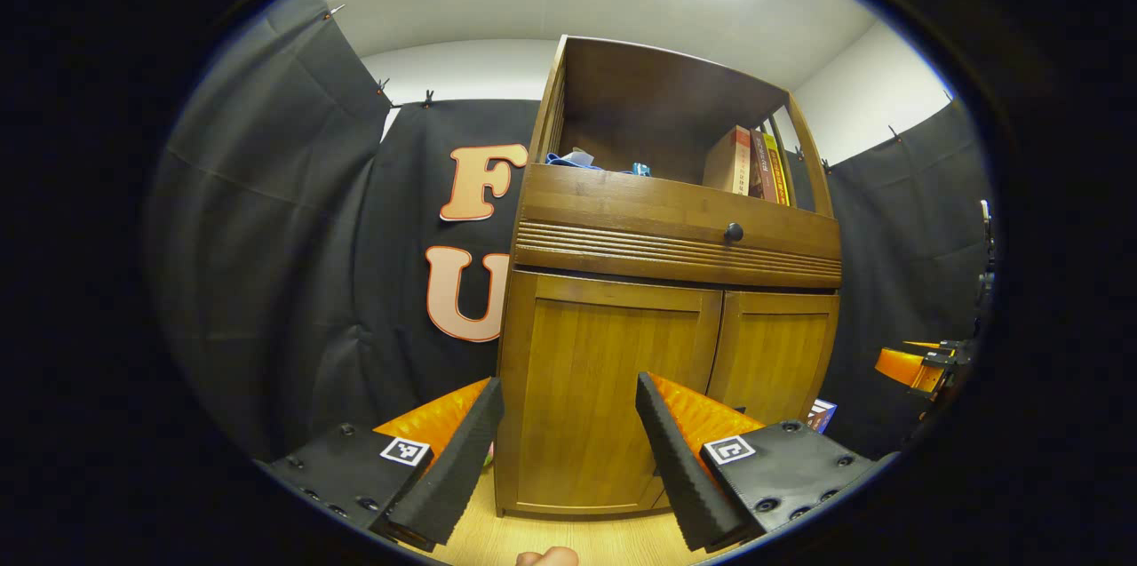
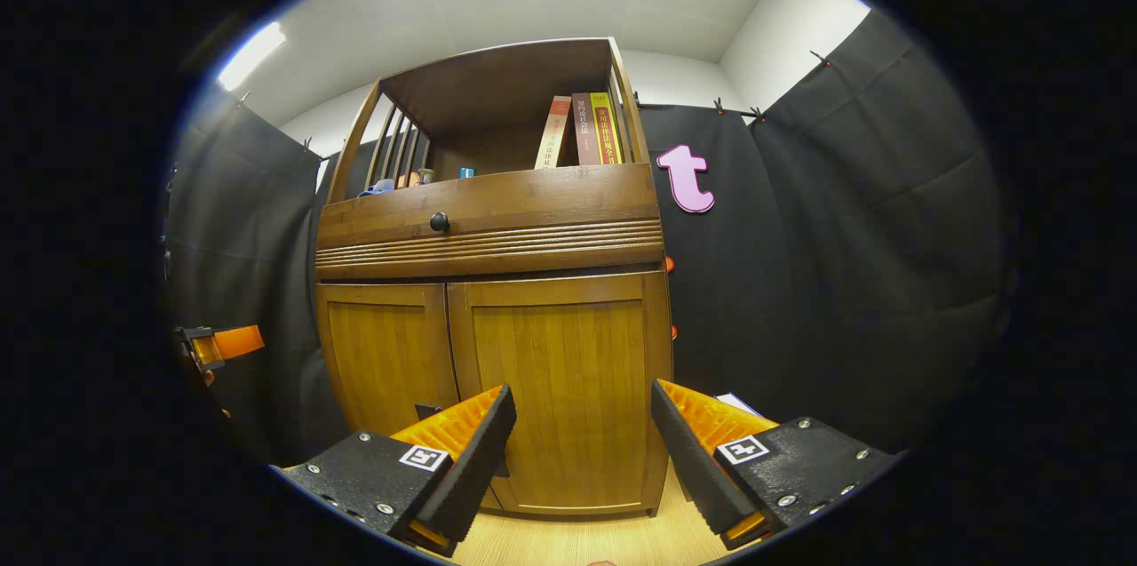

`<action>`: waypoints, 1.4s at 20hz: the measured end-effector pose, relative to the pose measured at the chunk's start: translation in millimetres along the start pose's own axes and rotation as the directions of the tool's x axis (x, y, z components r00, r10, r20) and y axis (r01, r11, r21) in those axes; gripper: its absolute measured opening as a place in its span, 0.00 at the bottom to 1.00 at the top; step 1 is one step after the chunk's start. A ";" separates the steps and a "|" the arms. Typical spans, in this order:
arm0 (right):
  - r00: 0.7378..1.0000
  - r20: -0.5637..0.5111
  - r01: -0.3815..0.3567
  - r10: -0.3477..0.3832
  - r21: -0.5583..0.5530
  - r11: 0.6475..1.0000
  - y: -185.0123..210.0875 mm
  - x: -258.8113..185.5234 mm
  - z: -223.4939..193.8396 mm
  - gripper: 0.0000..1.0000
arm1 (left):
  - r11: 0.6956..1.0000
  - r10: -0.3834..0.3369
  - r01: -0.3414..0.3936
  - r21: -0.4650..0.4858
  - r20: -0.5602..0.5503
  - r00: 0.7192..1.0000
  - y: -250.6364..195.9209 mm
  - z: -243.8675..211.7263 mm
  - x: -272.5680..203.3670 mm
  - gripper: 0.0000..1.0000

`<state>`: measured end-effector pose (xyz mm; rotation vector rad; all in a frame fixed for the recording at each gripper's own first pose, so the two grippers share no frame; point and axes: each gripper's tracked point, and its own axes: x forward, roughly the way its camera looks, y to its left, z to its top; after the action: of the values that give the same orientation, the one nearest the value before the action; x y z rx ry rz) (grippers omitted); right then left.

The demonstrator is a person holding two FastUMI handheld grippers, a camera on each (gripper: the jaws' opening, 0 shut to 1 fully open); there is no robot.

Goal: Open the right door of the double-door shoe cabinet with the right hand, and open the left door with the left hand.

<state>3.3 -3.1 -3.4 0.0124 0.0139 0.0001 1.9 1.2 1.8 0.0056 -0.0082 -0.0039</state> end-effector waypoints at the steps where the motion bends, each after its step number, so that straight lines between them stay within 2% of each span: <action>1: 1.000 -0.001 0.002 -0.002 -0.003 1.000 -0.5 0.4 0.3 0.94 | 1.000 -0.001 0.001 -0.001 -0.003 1.000 -0.1 -1.0 0.9 0.96; 3: 1.000 -0.001 0.004 -0.004 -0.006 1.000 -0.8 0.3 -0.5 0.95 | 1.000 0.000 0.000 -0.001 -0.008 1.000 0.0 -2.6 0.9 0.94; 5: 1.000 -0.003 0.004 -0.004 -0.004 1.000 -0.2 1.5 -1.2 0.94 | 1.000 0.006 -0.006 0.002 -0.010 1.000 2.1 -3.2 2.5 0.98; 10: 1.000 -0.008 0.010 -0.010 -0.015 1.000 2.3 3.4 -4.9 0.95 | 1.000 0.003 -0.003 0.007 -0.010 1.000 1.7 -5.0 0.0 0.96; 16: 1.000 -0.026 -0.004 0.003 -0.029 1.000 18.8 11.6 -19.5 0.95 | 1.000 -0.001 0.001 0.012 -0.009 1.000 1.5 -5.6 -0.9 0.96; 28: 0.988 -0.103 -0.112 0.113 0.018 0.994 78.3 49.1 -107.3 0.95 | 0.999 0.008 -0.008 0.038 -0.012 1.000 9.2 -10.8 -9.2 0.94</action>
<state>51.0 76.5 -110.3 0.0257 0.1175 0.1138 -7.2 10.5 -9.0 0.0440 0.0036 0.0042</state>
